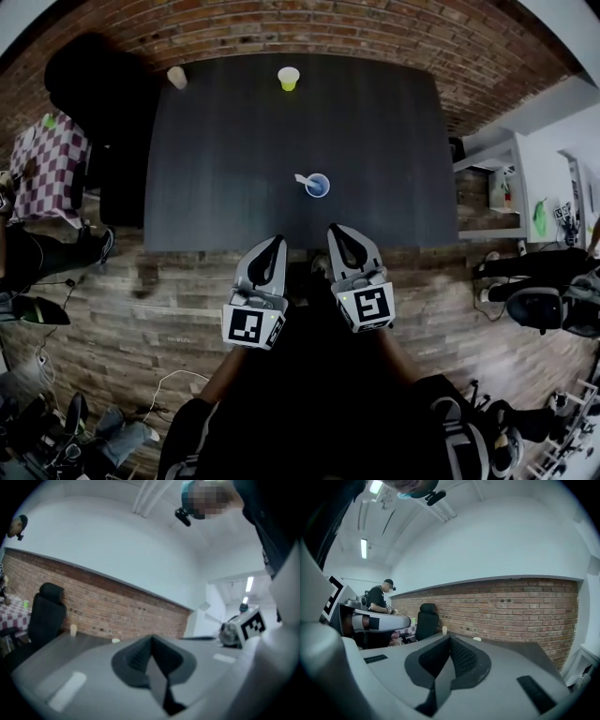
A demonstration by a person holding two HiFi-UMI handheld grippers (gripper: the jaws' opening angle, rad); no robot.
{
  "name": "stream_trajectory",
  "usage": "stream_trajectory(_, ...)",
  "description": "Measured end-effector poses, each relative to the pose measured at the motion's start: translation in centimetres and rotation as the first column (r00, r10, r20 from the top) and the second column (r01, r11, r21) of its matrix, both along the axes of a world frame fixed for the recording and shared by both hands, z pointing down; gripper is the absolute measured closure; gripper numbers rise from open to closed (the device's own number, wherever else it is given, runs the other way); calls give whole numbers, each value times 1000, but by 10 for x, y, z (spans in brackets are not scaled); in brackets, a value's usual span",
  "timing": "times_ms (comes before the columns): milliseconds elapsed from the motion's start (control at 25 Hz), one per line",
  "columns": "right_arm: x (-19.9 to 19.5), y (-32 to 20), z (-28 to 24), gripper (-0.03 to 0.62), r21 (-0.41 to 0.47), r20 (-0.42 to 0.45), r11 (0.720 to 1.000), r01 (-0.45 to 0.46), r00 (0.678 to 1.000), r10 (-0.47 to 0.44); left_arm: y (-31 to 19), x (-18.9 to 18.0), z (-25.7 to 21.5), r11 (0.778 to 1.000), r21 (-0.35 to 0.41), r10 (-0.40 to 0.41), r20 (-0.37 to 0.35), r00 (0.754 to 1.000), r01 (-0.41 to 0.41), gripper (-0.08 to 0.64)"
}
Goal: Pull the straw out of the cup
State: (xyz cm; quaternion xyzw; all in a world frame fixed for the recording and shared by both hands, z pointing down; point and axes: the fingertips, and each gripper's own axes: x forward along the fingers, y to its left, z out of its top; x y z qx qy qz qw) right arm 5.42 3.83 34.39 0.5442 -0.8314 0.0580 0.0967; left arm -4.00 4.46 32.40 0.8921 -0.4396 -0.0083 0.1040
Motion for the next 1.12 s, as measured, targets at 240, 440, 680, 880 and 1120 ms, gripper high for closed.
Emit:
stream_trajectory(240,22,-28,7,586,2,8,997,80,997,-80,-30,28,1,999,-9,-51,16,999,51,555)
stream_trajectory(440,35,-44,14,588,-9,13,991,136,991,-136,-47,47,4,995,-18,-97,27,995,97,555)
stream_trajectory(680,42,-60,22,586,-23,27,984,176,984,-175,-58,52,9,988,-36,-149,43,988,151,555)
stream_trajectory(880,41,-73,32,587,-44,7,986,159,987,-159,-64,53,23,990,-77,-112,45,993,115,555)
stream_trajectory(1120,35,-81,42,586,-73,-8,987,143,990,-144,-76,54,29,993,-91,-66,45,997,70,555)
